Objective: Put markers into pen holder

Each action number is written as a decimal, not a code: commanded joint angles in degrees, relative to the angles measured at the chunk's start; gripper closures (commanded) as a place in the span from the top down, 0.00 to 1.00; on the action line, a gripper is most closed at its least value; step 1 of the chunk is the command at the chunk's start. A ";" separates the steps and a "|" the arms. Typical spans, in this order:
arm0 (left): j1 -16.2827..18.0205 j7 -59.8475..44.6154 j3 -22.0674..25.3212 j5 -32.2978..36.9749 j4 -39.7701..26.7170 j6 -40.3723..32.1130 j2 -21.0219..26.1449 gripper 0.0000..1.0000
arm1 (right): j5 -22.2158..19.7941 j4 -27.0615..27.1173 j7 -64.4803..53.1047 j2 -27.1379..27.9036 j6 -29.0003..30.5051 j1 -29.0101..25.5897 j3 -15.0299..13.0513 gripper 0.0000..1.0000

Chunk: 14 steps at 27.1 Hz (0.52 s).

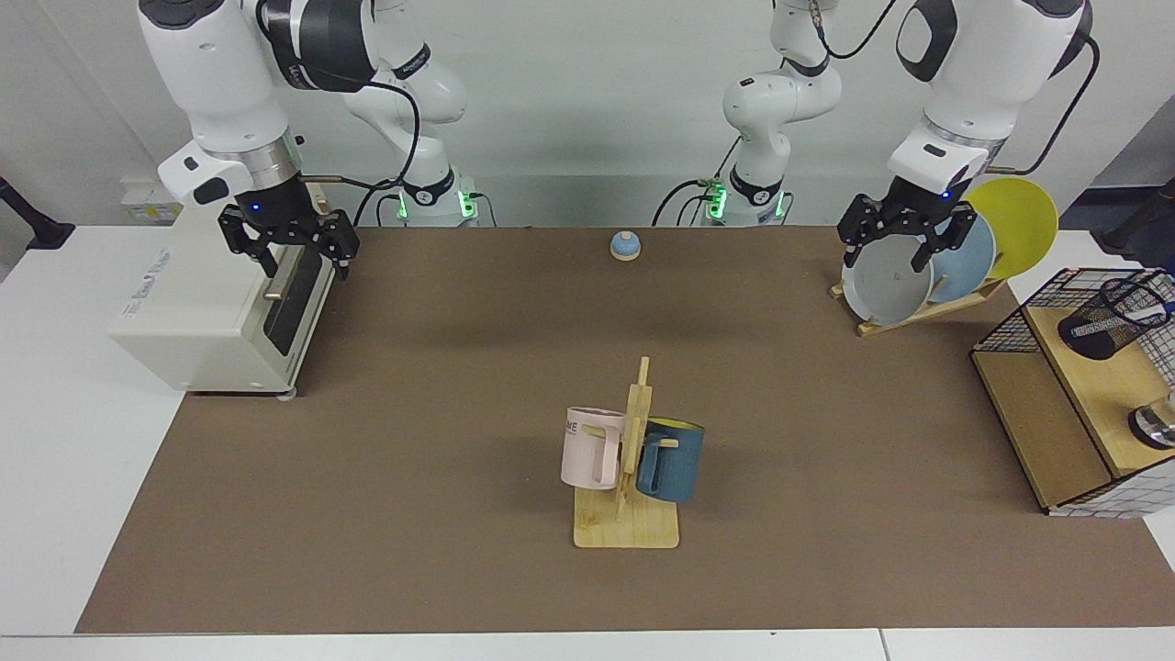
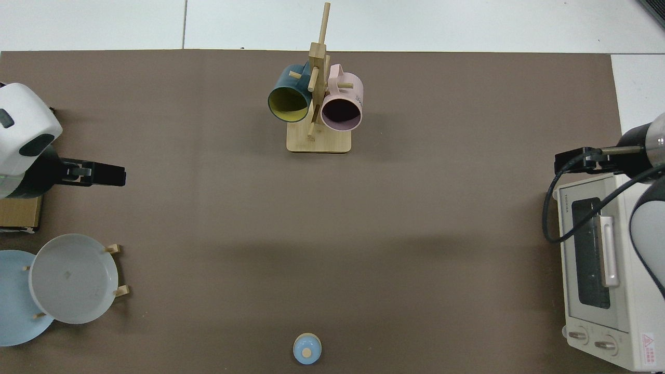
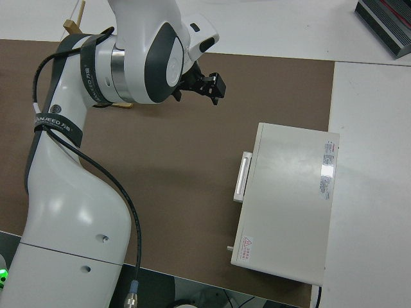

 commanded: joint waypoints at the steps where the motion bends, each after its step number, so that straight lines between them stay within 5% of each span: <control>1: -9.57 -0.45 8.56 -0.02 2.34 -1.42 1.33 1.00 | 0.40 0.00 -1.43 -0.24 -1.00 -0.45 0.16 1.00; 14: -13.35 -0.36 9.80 0.07 5.84 -5.80 4.58 1.00 | 0.40 0.00 -1.43 -0.24 -1.00 -0.45 0.16 1.00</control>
